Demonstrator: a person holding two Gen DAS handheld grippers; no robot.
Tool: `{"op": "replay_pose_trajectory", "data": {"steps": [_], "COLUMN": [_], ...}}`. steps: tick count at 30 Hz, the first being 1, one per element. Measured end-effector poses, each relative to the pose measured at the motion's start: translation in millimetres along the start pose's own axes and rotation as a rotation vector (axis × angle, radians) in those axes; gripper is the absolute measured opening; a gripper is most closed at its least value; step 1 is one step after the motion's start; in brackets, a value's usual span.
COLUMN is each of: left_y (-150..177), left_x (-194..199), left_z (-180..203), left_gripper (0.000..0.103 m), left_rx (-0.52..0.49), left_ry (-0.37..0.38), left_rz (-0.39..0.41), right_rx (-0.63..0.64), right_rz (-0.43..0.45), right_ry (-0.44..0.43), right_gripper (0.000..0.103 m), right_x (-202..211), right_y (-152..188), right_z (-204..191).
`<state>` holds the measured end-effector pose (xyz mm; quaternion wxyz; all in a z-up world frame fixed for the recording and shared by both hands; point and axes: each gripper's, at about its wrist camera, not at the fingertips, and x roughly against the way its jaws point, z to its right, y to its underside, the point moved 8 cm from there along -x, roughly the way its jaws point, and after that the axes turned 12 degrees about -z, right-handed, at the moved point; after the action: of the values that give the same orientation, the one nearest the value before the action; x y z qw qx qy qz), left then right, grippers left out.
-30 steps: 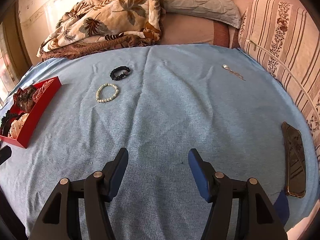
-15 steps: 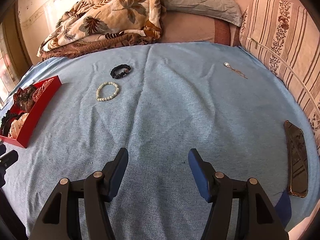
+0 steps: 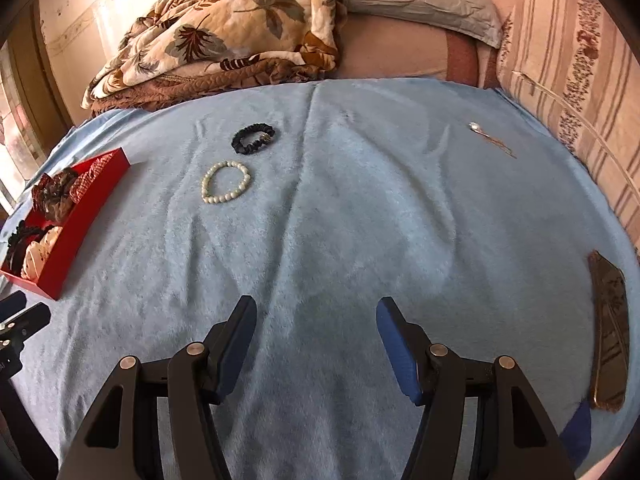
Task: Organize jewelry
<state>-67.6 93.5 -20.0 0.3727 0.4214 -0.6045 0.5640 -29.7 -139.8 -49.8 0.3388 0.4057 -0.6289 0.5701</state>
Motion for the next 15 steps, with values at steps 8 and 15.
{"op": "replay_pose_trajectory", "data": {"steps": [8, 15], "left_y": [-55.4, -127.1], "left_x": [-1.1, -22.9], "left_z": [28.2, 55.8], "left_gripper": [0.062, 0.061], "left_rx": [-0.028, -0.016], "left_ry": [0.088, 0.206], "left_rz": [0.004, -0.017], "right_rx": [0.048, 0.024], "right_rz": [0.027, -0.016], "right_ry": [-0.051, -0.207], "right_gripper": [0.067, 0.067], "right_x": [-13.5, -33.9], "right_y": [-43.9, -63.1], "right_z": [0.3, -6.6]}}
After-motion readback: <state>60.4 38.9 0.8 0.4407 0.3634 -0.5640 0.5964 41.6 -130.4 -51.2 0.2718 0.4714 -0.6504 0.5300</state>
